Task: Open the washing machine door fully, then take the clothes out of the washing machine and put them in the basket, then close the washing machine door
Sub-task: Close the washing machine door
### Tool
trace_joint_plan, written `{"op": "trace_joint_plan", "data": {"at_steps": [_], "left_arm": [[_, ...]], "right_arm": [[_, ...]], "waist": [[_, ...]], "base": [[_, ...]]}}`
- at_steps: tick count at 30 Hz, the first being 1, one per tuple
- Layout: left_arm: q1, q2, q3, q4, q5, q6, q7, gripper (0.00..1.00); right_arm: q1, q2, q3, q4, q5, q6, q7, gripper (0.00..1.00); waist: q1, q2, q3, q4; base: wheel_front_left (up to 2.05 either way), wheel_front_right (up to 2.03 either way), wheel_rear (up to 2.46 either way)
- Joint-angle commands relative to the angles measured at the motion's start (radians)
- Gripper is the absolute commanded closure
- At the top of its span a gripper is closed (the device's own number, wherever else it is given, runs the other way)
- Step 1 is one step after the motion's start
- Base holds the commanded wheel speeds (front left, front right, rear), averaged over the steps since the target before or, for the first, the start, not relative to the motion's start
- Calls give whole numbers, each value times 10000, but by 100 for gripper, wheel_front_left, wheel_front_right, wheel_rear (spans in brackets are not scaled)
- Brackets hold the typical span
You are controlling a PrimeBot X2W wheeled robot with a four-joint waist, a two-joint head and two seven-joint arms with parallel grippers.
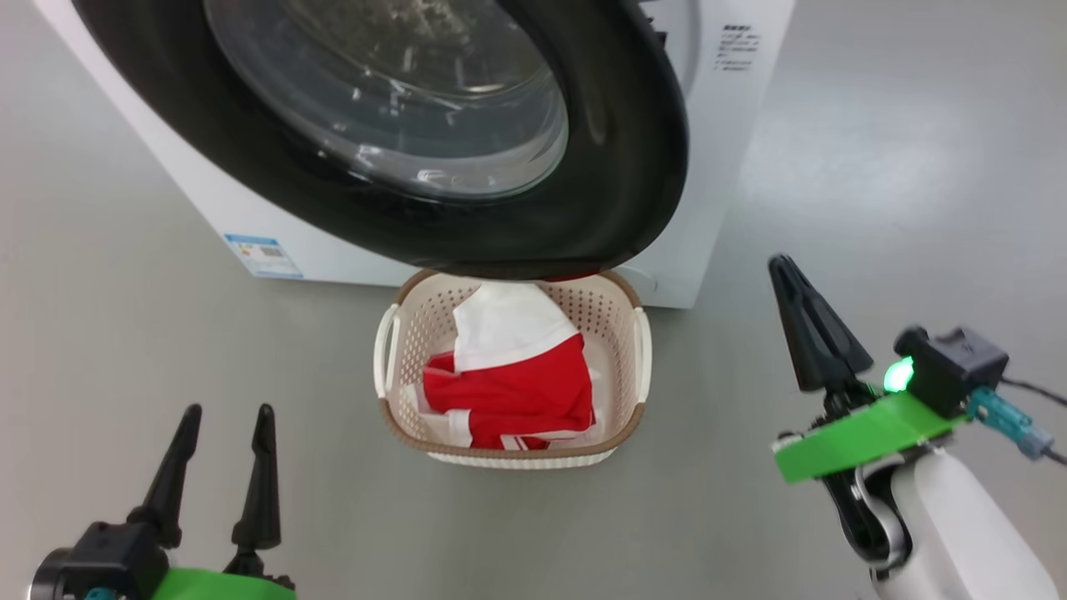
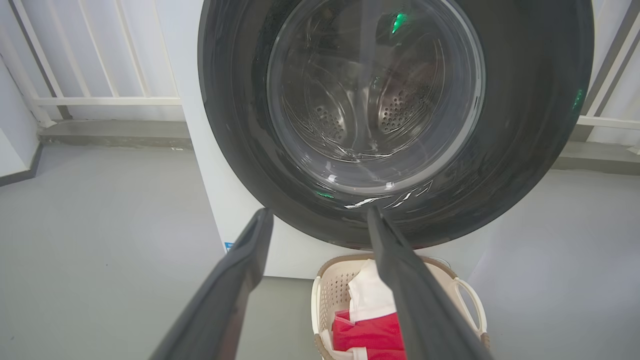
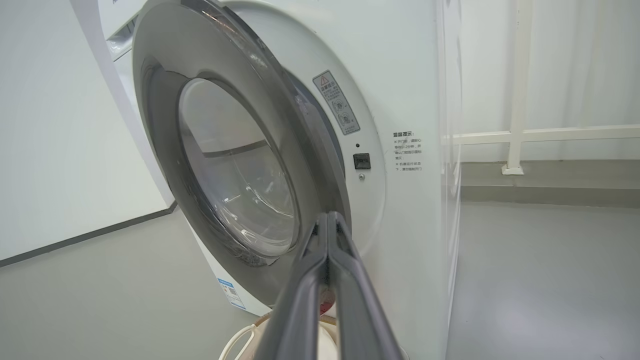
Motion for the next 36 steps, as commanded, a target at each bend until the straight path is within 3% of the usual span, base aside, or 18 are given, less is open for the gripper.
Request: {"op": "trace_joint_plan", "data": {"at_steps": [1, 13, 19, 36], "left_arm": [[-323, 58, 260, -310, 83, -54, -122, 0], [-1328, -178, -443, -360, -157, -54, -122, 0], [-1554, -184, -605, -416, -412, -54, -122, 0], [-2232, -186, -1173, -511, -900, -54, -122, 0]], "right_arm": [[-395, -22, 304, -165, 4, 65, -63, 100], [-2884, -200, 723, 868, 29, 65, -63, 100], [-3417, -264, 616, 1109, 19, 65, -63, 100], [-5116, -303, -513, 1505, -71, 65, -63, 100]], "waist": [[0, 0, 255, 229], [0, 0, 1523, 1185], [0, 0, 1873, 1403], [0, 0, 2986, 1787]], "base": [[0, 0, 0], [0, 0, 0], [0, 0, 0], [0, 0, 0]]}}
